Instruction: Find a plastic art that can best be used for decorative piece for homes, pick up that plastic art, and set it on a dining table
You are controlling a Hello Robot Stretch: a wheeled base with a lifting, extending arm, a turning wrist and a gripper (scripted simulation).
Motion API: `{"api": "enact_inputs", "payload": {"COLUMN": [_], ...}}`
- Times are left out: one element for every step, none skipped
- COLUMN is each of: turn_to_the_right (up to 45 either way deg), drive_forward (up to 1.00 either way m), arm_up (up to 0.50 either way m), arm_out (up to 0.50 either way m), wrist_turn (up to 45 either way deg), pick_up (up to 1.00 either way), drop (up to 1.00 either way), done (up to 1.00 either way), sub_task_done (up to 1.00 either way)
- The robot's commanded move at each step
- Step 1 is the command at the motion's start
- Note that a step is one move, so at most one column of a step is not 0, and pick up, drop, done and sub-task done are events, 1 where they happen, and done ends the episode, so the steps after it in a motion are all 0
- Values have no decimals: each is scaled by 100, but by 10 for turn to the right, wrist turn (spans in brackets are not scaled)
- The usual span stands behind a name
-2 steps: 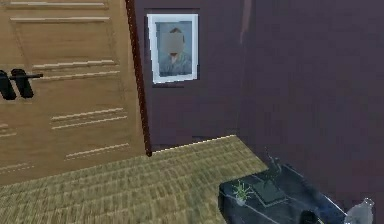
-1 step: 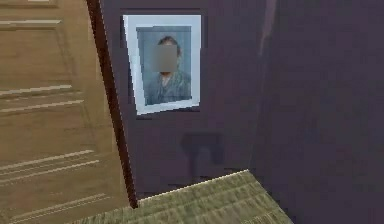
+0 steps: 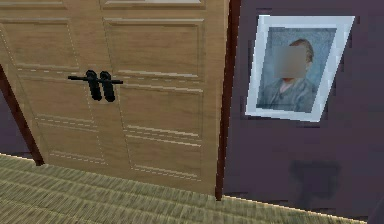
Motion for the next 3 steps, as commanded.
{"api": "enact_inputs", "payload": {"turn_to_the_right": [0,0,0], "drive_forward": [0,0,0], "arm_up": [36,0,0], "arm_out": [0,24,0], "wrist_turn": [0,0,450], "pick_up": [0,0,0], "drop": [0,0,0], "done": [0,0,0], "sub_task_done": [0,0,0]}}
